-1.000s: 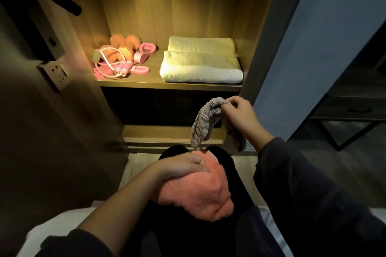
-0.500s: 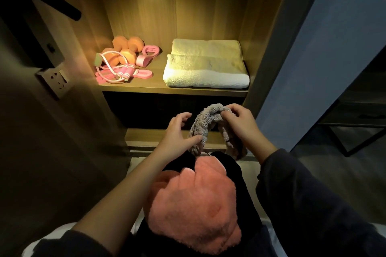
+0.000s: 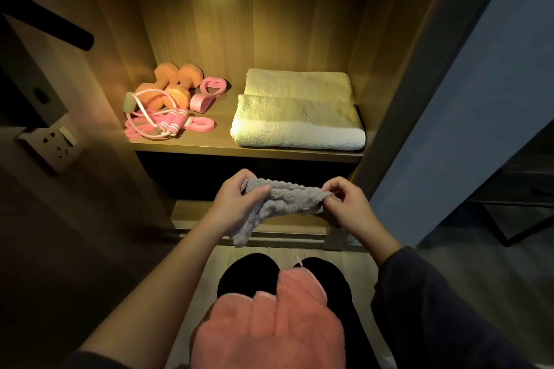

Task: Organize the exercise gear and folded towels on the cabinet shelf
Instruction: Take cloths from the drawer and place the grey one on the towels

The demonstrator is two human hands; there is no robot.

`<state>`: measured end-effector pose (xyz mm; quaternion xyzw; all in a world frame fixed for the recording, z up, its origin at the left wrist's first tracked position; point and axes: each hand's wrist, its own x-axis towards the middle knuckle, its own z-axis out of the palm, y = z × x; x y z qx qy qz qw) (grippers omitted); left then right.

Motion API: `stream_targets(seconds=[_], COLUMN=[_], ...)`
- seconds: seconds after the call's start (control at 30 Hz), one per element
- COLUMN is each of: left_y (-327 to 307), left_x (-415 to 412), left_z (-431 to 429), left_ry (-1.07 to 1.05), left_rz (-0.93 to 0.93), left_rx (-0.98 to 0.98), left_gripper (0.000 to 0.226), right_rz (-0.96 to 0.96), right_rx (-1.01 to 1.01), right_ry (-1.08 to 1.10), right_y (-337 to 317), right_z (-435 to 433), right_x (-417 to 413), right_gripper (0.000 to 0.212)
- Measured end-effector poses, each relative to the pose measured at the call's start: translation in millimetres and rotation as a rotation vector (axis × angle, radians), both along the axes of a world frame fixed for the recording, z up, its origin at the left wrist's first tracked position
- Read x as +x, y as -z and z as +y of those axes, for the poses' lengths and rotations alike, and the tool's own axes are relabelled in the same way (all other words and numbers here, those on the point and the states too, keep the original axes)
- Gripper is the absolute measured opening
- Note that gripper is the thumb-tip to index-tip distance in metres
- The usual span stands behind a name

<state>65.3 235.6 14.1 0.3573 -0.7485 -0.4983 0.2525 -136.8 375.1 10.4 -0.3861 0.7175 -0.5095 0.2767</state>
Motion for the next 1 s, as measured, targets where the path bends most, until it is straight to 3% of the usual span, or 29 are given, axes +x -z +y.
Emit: stream_targets(seconds=[0.2,0.4,0.43,0.5,0.6,0.7,0.77,0.83,1.0], left_y=[-4,-30,-37,-48,-62,-64,-59,-52,-62], left_x=[-11,-28,-31,-36,-37,-31,-28,-28,-33], left_z=[-18,-20,-19,-18,-20,-18,-13,-6,-2], left_ry=[-0.130,-0.004,0.031,0.071,-0.002,-0.043,0.023,0.046,-0.058], left_rz=[0.077,0.087,0.094,0.120,0.159,0.183,0.120,0.091,0.263], left_rx=[-0.040,-0.147,-0.153,-0.167,-0.193,-0.096,-0.002,-0.034,0.002], left_gripper=[0.018,0.019,0.019,0.019,0.019,0.017,0.027,0.020,0.007], right_rz=[0.117,0.105,0.119,0.200,0.205,0.153,0.089,0.045,-0.036], right_rx=[0.054,0.053,0.038,0.014,-0.047,-0.133,-0.156,-0.163,-0.145], right_ry=[-0.133,-0.347,-0.358,-0.340,-0.281,-0.184,-0.118,-0.060,-0.136], right_y=[6,-17,-22,-33,-46,-56,-63,-67,-73], right_z=[-14,-35,-40,-47,-49,-47,-47,-46,-44], right_x=[-1,14,17,21,24,21,18,15,12], right_gripper=[0.023,0.068,0.064,0.038,0.010,0.009,0.012,0.015,0.004])
